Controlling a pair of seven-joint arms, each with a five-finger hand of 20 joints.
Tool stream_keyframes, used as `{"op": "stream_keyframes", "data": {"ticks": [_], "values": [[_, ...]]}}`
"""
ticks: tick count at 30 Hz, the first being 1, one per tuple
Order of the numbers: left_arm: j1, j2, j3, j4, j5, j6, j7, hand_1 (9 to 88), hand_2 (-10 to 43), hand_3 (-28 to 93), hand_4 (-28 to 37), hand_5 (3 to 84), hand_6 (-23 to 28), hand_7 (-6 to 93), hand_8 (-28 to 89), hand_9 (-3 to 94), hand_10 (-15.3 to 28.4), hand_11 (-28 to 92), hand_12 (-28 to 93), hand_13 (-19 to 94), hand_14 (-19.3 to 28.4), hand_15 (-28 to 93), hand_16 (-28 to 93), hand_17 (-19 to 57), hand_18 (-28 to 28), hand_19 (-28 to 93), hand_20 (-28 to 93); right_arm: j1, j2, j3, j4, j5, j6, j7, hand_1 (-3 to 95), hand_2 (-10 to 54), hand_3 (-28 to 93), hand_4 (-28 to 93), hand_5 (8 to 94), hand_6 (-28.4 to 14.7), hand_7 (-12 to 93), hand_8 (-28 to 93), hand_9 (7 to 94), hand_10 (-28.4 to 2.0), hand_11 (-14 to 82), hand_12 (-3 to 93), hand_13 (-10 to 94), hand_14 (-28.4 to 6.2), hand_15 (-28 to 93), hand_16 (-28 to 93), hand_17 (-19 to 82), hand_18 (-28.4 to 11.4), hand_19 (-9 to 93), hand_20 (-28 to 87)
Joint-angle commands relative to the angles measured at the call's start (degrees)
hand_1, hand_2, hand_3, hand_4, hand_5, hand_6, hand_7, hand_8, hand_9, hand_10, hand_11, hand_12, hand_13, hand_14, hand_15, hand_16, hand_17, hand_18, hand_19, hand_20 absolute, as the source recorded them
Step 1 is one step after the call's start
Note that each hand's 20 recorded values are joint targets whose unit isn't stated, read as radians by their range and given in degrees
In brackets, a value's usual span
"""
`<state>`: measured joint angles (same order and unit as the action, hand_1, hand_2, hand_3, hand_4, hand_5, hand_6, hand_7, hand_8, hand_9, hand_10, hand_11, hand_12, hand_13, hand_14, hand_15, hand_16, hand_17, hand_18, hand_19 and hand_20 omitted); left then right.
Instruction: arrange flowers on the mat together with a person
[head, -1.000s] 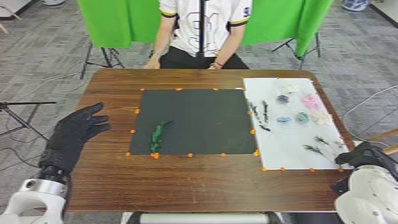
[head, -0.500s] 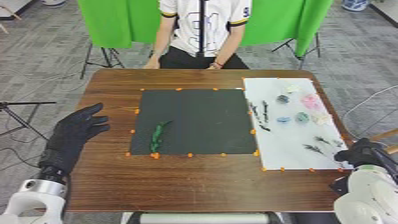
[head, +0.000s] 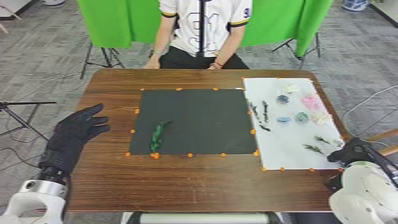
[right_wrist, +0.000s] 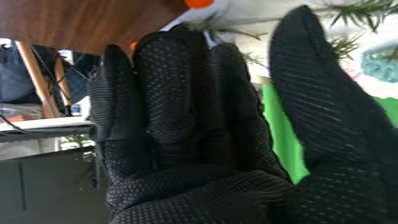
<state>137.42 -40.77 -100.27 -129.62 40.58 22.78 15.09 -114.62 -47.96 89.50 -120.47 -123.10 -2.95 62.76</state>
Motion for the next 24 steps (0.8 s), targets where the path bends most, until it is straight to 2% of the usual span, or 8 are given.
{"op": "stream_keyframes", "data": {"ticks": [1, 4, 7, 8, 9, 14, 19, 24], "values": [[1.17, -0.99, -0.3, -0.13, -0.78, -0.66, -0.53, 27.6, 4.9, 79, -23.7, 36.4, 9.2, 19.0, -12, 33.9, 19.9, 37, 9, 25, 26.0, 64, -14, -7.4, 22.3, 57, 7, 0.42, -0.11, -2.65, 3.02, -2.32, 0.73, -0.07, 66.5, -9.1, 35, -13, 70.0, 1.3, 20, -1, 77.5, -9.8, 24.3, 29.2, 71, -10.4, 65, 14, 50, -16.8, 93, 4], [1.53, -0.99, -0.41, -0.1, -0.67, -0.83, -0.24, 27.7, 5.0, 79, -23.7, 36.4, 9.2, 18.9, -12, 33.9, 19.9, 37, 9, 25, 26.0, 64, -14, -7.4, 22.3, 57, 7, 0.33, 0.1, -3.33, 3.73, -3.53, 2.77, -0.07, 72.7, -8.0, 29, -13, 79.1, 4.1, 21, -1, 85.9, -8.1, 27.6, 27.0, 78, -7.5, 62, 17, 53, -14.7, 93, 10], [2.29, -0.73, -0.64, -0.19, -1.0, -0.76, 0.61, 27.6, 4.9, 79, -23.6, 36.4, 9.2, 18.9, -12, 33.9, 19.9, 37, 9, 25, 26.0, 64, -14, -7.4, 22.3, 57, 7, 0.35, 0.7, -4.54, 4.37, -6.57, 7.21, -0.36, 73.8, -7.9, 27, -13, 82.2, 5.9, 19, 0, 89.1, -8.2, 32.0, 21.1, 81, -6.3, 61, 18, 55, -14.2, 93, 15], [2.6, -0.92, -0.83, -0.29, -0.87, -0.81, 0.38, 27.6, 4.9, 79, -23.6, 36.4, 9.2, 18.9, -12, 33.9, 19.9, 37, 9, 25, 25.9, 64, -14, -7.4, 22.3, 57, 7, 0.12, 0.83, -4.44, 4.2, -6.92, 7.8, -0.44, 73.6, -8.2, 28, -13, 83.6, 6.0, 19, 0, 90.0, -8.0, 32.5, 20.0, 82, -6.0, 61, 19, 56, -14.1, 93, 16], [2.55, -0.55, -0.59, -0.14, -1.13, -0.66, 1.08, 27.6, 4.9, 79, -23.6, 36.4, 9.2, 18.9, -12, 33.9, 19.9, 37, 9, 25, 25.9, 64, -13, -7.3, 22.3, 57, 7, 0.15, 1.11, -4.61, 4.16, -7.31, 9.54, -0.52, 73.0, -8.5, 29, -14, 84.5, 5.9, 18, 0, 90.6, -8.0, 32.5, 19.6, 83, -6.0, 61, 19, 57, -13.9, 93, 17], [3.11, -0.29, -0.69, -0.34, -1.35, -0.35, 1.66, 27.6, 4.9, 79, -23.6, 36.5, 9.3, 18.8, -12, 34.0, 19.9, 37, 9, 25, 26.0, 64, -13, -7.3, 22.3, 57, 7, 0.33, 1.63, -4.28, 2.8, -9.65, 13.99, 0.05, 69.4, -9.5, 40, -21, 88.9, 3.7, 16, 4, 93.3, -7.6, 32.4, 19.9, 85, -5.8, 60, 21, 59, -13.5, 93, 20], [3.54, -0.03, -1.18, -0.55, -1.42, 0.1, 1.79, 27.6, 5.0, 79, -23.6, 36.5, 9.3, 18.8, -12, 34.0, 19.9, 37, 9, 25, 25.9, 64, -13, -7.4, 22.3, 57, 7, 2.45, 2.66, -4.39, -1.67, -11.55, 16.12, 0.15, 63.7, -9.5, 51, -26, 90.7, 2.0, 16, 7, 93.7, -8.7, 34.6, 19.8, 87, -6.5, 60, 22, 61, -13.9, 93, 22], [3.52, 0.41, -1.41, -0.72, -1.5, 0.39, 1.65, 27.6, 4.9, 79, -23.6, 36.5, 9.3, 18.7, -12, 33.9, 19.9, 37, 9, 25, 25.8, 64, -13, -7.3, 22.3, 57, 7, 7.8, 4.49, -7.81, -4.65, -12.3, 16.62, -0.46, 62.6, -9.5, 53, -27, 90.9, 1.6, 16, 8, 93.7, -9.2, 35.9, 19.7, 88, -6.8, 60, 22, 61, -14.7, 93, 24]]}}
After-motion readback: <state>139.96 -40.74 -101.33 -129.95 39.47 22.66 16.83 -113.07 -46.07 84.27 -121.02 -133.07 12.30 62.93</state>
